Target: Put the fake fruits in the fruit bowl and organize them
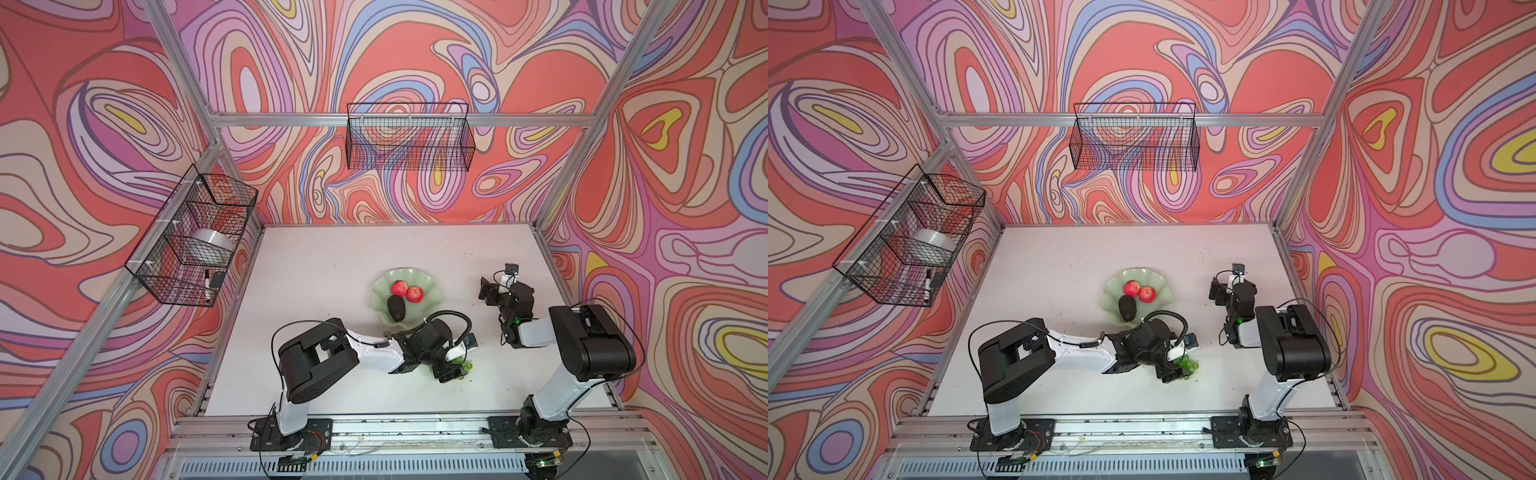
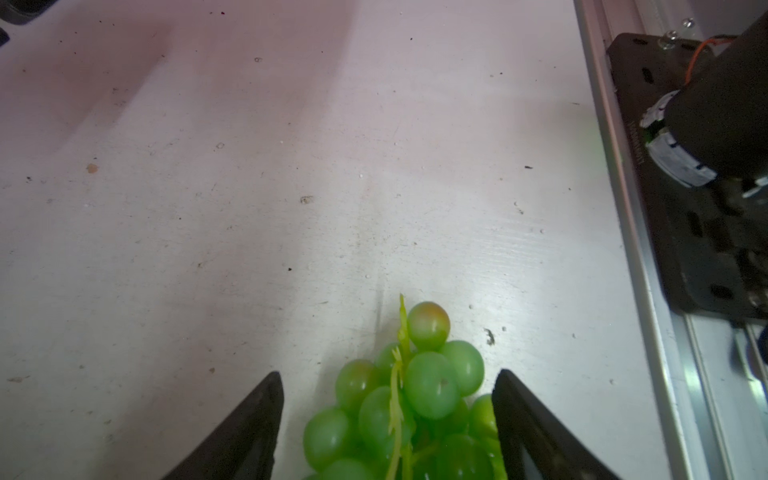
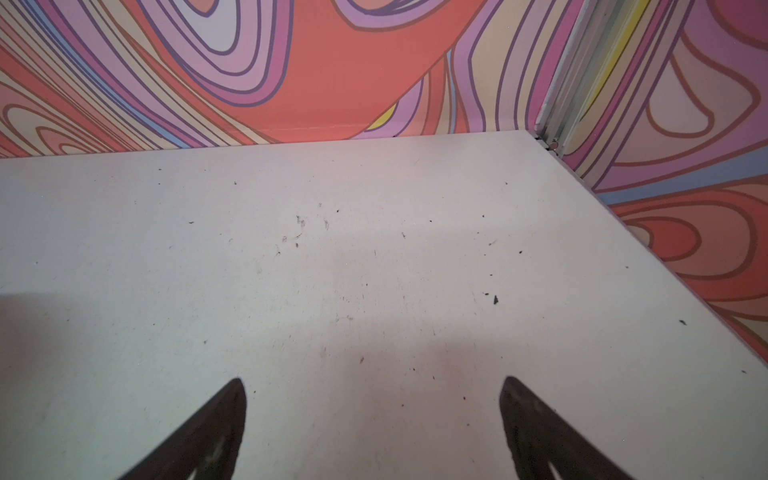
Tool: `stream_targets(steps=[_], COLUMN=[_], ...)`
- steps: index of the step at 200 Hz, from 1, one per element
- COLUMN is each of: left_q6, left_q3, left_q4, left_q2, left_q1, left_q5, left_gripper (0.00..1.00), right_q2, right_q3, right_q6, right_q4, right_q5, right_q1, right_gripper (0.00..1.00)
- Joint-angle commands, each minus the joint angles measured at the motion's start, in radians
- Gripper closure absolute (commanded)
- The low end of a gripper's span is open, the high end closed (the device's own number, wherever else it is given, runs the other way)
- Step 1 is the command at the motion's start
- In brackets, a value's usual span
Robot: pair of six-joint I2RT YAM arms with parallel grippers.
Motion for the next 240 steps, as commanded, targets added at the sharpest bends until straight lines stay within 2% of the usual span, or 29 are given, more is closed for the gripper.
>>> stream_targets(steps=[1,39,97,172,240], left_q6=[-0.015,-0.007,0.073,0.077,0.087], left_q3=[-0.015,-0.008,0.073,0.133,0.127], left_q4=[0.054,0.023,-0.200,-0.333,-0.324], left_q2=[0.028,0.041,0.041,-0.091,-0.255], left_q1=[0.003,0.003,0.003,0.003,0.003], left_q5=[-0.018,-0.018,-0.051,-0.070,-0.146], left_gripper=[0.25,0.32,0.64,0.89,0.97], right_q2=[-0.007,-0.007,-0.008,-0.007,-0.007], right_q3=[0.010,0.010,0.010,0.011,0.010], right_q6=[-0.003,-0.003,-0.003,-0.003,-0.003], right_q4=[0.003,0.003,0.003,0.002,0.003], right_q5=[0.003,0.003,0.003,0.002,0.002], right_q1=[-0.003,-0.005,-0.003,-0.004,-0.004], right_gripper=[0.02,0.02,0.02,0.01,0.02])
